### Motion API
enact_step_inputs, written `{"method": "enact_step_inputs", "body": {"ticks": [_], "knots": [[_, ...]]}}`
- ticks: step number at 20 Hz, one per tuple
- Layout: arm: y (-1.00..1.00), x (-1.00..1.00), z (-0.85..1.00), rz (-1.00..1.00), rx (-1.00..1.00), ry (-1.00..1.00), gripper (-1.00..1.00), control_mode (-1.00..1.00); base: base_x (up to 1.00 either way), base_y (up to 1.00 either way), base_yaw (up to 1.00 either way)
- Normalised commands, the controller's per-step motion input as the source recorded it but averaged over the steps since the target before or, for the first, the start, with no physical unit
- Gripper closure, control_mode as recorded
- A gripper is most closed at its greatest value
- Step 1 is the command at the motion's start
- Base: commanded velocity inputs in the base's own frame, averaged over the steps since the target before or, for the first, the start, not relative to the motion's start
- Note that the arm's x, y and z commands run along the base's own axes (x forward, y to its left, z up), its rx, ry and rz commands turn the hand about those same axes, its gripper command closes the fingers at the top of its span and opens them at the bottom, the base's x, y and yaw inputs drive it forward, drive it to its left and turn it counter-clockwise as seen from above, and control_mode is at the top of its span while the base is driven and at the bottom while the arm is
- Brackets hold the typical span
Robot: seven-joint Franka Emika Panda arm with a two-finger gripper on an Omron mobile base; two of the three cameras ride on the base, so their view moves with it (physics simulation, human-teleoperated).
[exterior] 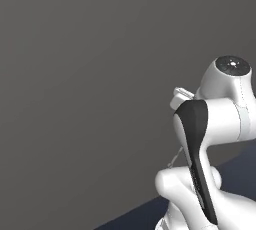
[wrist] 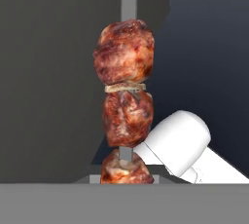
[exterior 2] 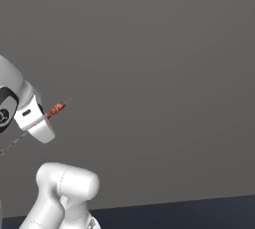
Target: Place the cold items (potato and tomato) from the fridge in one tupperware on the dining counter. Place the warm items (hot dog and kebab skewer) in the stove area in another tupperware.
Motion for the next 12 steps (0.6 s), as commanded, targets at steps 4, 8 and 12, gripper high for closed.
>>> {"method": "enact_step_inputs", "body": {"ticks": [4,8,12], "knots": [[0.0,0.0,0.0,0.0,0.0,0.0,1.0,1.0,0.87,-0.95,0.2],[0.0,0.0,0.0,0.0,0.0,0.0,1.0,1.0,1.0,-0.82,0.46],[0.0,0.0,0.0,0.0,0.0,0.0,1.0,1.0,0.93,-0.88,0.47]]}}
